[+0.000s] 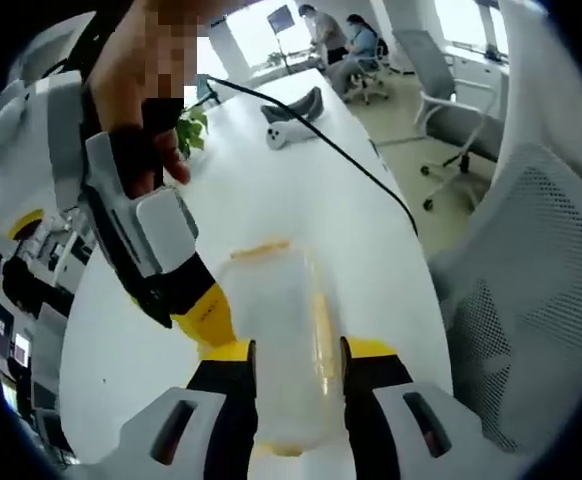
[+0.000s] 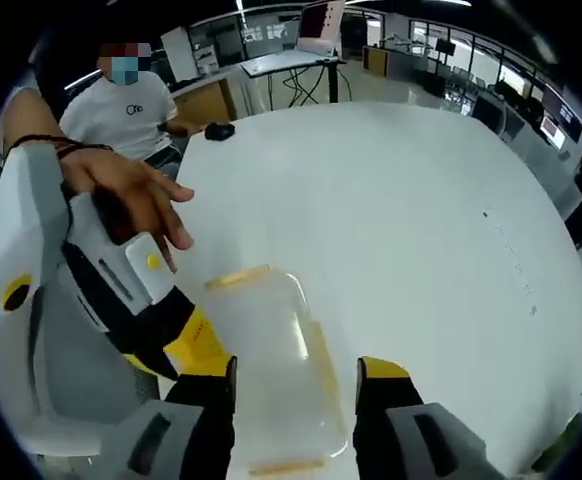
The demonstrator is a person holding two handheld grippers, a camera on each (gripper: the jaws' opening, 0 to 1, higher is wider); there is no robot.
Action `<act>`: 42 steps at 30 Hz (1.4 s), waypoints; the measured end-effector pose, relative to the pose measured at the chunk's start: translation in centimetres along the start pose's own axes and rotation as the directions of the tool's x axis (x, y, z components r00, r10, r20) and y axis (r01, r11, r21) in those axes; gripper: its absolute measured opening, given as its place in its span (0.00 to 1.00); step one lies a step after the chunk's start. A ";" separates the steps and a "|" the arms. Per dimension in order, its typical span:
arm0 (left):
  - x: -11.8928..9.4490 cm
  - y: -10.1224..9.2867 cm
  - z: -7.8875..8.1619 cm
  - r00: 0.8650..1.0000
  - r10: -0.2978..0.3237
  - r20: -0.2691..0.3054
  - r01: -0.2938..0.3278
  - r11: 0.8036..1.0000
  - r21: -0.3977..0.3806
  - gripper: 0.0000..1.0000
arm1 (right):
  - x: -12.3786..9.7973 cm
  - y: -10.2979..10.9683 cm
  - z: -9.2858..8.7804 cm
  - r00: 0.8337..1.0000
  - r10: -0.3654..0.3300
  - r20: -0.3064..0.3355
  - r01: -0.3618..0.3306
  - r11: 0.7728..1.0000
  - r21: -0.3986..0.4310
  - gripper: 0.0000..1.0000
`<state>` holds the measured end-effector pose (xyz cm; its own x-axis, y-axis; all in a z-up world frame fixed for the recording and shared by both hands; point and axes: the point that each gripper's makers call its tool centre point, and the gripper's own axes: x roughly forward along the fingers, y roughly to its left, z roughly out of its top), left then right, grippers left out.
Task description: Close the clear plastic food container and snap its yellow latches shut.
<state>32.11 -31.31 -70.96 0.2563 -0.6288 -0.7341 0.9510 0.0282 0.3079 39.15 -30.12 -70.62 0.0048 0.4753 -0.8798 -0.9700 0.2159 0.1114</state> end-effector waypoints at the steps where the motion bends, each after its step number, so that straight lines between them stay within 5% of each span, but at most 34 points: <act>1: -0.1 0.2 0.0 1.000 0.007 0.000 -0.007 1.000 -0.015 0.32 | -0.2 -0.1 0.0 1.000 -0.010 0.005 0.010 1.000 0.000 0.46; 20: -2.3 2.2 -0.8 0.999 0.039 0.028 -0.032 0.971 -0.239 0.45 | -2.7 1.0 0.2 0.983 -0.124 0.136 0.120 0.992 0.033 0.50; 30: -4.0 4.8 -1.3 0.989 0.126 0.072 -0.088 0.915 -0.393 0.50 | -3.8 2.1 0.2 0.953 -0.186 0.237 0.175 0.982 0.067 0.52; 32: -4.1 4.9 -1.5 0.989 0.128 0.071 -0.089 0.911 -0.403 0.53 | -3.9 2.6 0.3 0.941 -0.196 0.277 0.178 0.980 0.091 0.54; 37: -4.7 5.1 -1.4 0.974 0.187 0.125 -0.103 0.864 -0.492 0.63 | -4.0 3.0 -0.3 0.926 -0.217 0.308 0.183 0.974 0.134 0.57; 42: -4.7 4.6 -2.3 0.974 0.191 0.119 -0.103 0.849 -0.518 0.70 | -4.0 3.2 -1.1 0.909 -0.235 0.343 0.188 0.968 0.165 0.67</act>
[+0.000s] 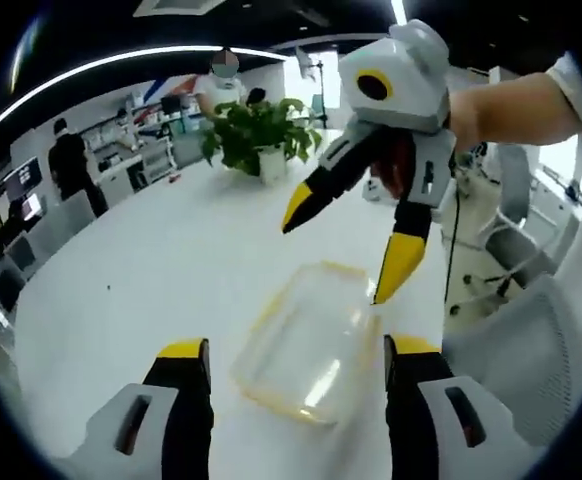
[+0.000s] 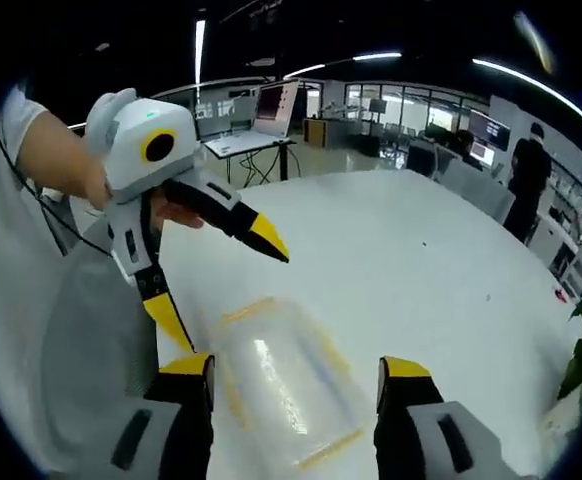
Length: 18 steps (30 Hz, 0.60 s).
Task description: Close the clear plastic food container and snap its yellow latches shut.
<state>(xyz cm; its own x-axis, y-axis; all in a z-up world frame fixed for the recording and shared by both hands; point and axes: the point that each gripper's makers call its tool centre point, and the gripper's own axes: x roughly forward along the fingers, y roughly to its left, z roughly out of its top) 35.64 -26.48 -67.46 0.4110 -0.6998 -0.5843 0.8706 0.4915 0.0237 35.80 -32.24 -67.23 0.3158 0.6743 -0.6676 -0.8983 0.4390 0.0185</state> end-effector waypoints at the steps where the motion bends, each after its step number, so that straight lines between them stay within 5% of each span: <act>1: 0.0 -0.1 -0.3 1.000 -0.001 0.003 0.001 1.000 0.005 0.71 | 0.0 0.1 -0.3 1.000 -0.003 0.006 0.003 1.000 -0.009 0.68; 9: 0.8 -0.4 -2.8 1.000 -0.006 -0.028 0.007 1.000 0.007 0.76 | 0.4 0.0 -2.8 1.000 -0.008 0.029 0.008 1.000 -0.009 0.84; 18: 1.6 -0.3 -4.9 0.999 0.005 -0.052 -0.006 1.000 -0.021 0.78 | 1.1 -0.8 -6.2 1.000 -0.016 -0.015 0.017 0.999 0.044 0.86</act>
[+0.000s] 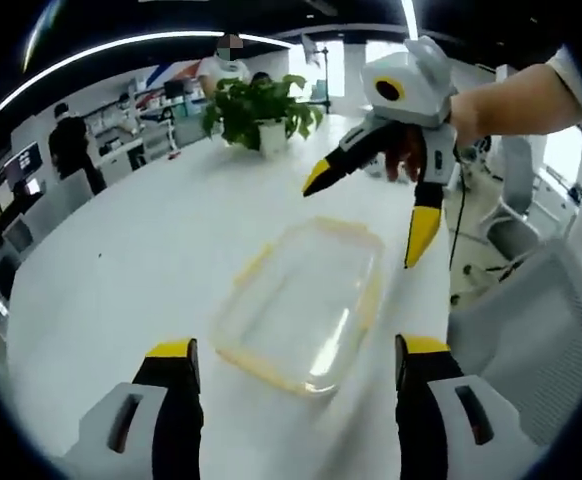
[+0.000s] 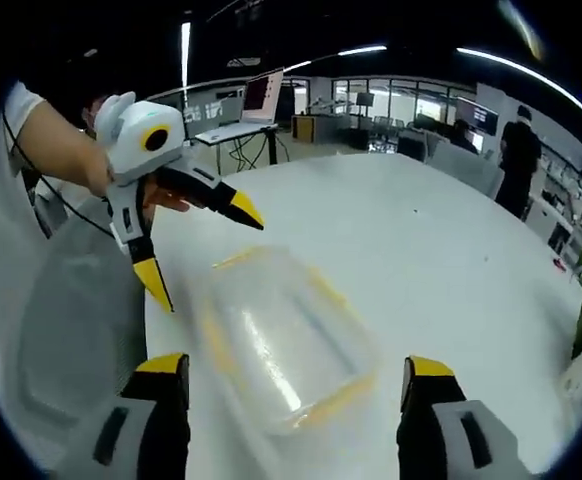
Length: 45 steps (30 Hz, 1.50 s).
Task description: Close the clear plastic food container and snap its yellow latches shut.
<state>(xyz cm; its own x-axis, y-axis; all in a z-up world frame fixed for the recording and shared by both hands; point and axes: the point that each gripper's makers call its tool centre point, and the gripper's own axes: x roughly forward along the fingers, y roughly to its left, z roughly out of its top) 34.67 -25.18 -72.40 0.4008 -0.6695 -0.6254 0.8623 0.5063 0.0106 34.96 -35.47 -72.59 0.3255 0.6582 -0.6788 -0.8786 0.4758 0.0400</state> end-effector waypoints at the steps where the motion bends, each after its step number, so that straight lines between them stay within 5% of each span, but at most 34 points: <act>1: 0.1 0.0 -0.2 1.000 0.003 -0.004 -0.003 1.000 -0.007 0.77 | 0.0 0.0 -0.1 1.000 0.002 0.000 -0.002 1.000 0.001 0.86; 30: 1.6 0.4 -0.7 1.000 0.021 -0.015 -0.021 0.999 0.026 0.69 | 1.2 -0.2 -1.1 1.000 0.008 -0.020 -0.009 0.998 -0.069 0.72; 45: 1.6 0.7 -0.9 0.999 0.041 -0.010 -0.041 0.999 -0.018 0.64 | 1.3 -0.1 -1.0 1.000 -0.005 -0.010 0.004 0.998 -0.066 0.71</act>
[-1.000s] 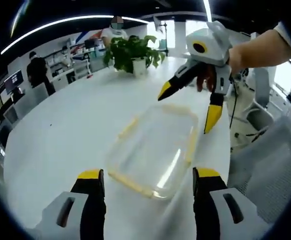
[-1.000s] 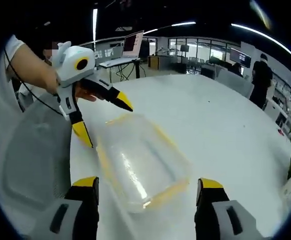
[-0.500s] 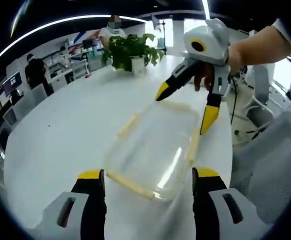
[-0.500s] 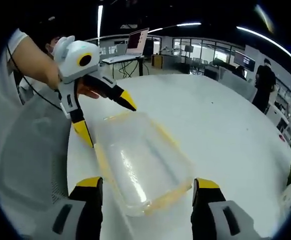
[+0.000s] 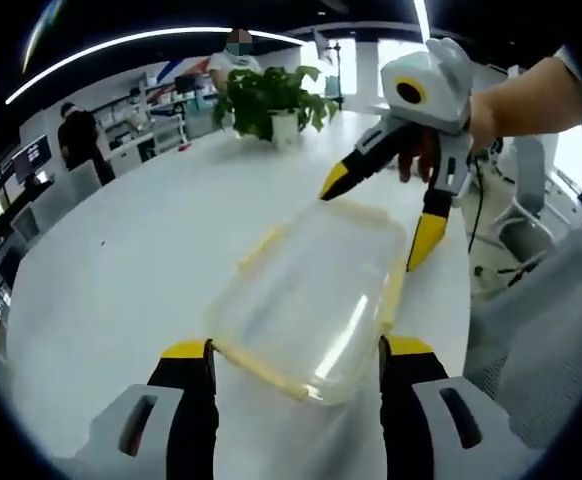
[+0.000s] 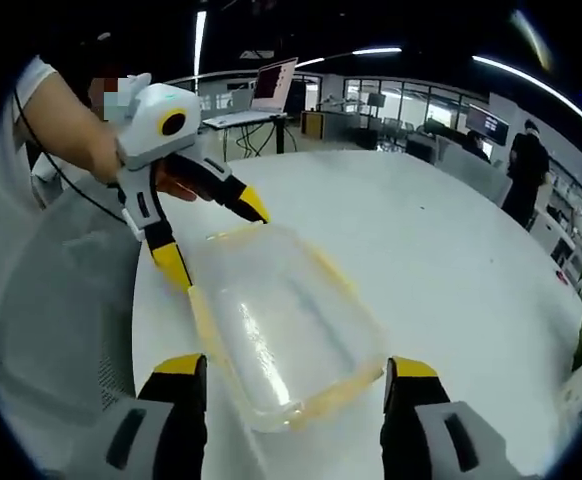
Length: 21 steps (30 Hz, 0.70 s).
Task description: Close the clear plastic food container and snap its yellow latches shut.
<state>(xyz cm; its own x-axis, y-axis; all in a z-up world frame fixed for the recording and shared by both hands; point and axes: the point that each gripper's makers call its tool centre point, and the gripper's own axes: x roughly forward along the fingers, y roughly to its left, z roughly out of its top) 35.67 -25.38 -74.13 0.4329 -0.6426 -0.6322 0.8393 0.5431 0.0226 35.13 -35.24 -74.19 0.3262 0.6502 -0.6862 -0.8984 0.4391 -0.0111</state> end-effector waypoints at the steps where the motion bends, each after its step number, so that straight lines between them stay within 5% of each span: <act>1: -0.1 0.0 0.0 1.000 0.000 -0.001 0.000 1.000 0.000 0.64 | 0.1 0.1 0.0 1.000 -0.001 -0.001 0.001 1.000 0.000 0.71; 21: -2.9 1.9 -2.4 1.000 0.006 -0.025 -0.006 1.000 -0.004 0.64 | 2.4 2.4 2.4 1.000 0.004 0.002 -0.004 1.000 0.012 0.66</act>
<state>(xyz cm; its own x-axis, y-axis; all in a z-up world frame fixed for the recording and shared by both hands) 35.24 -21.18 -74.13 0.4295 -0.6256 -0.6513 0.8354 0.5491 0.0234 34.48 -31.21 -74.12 0.3236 0.6528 -0.6850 -0.8961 0.4439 -0.0002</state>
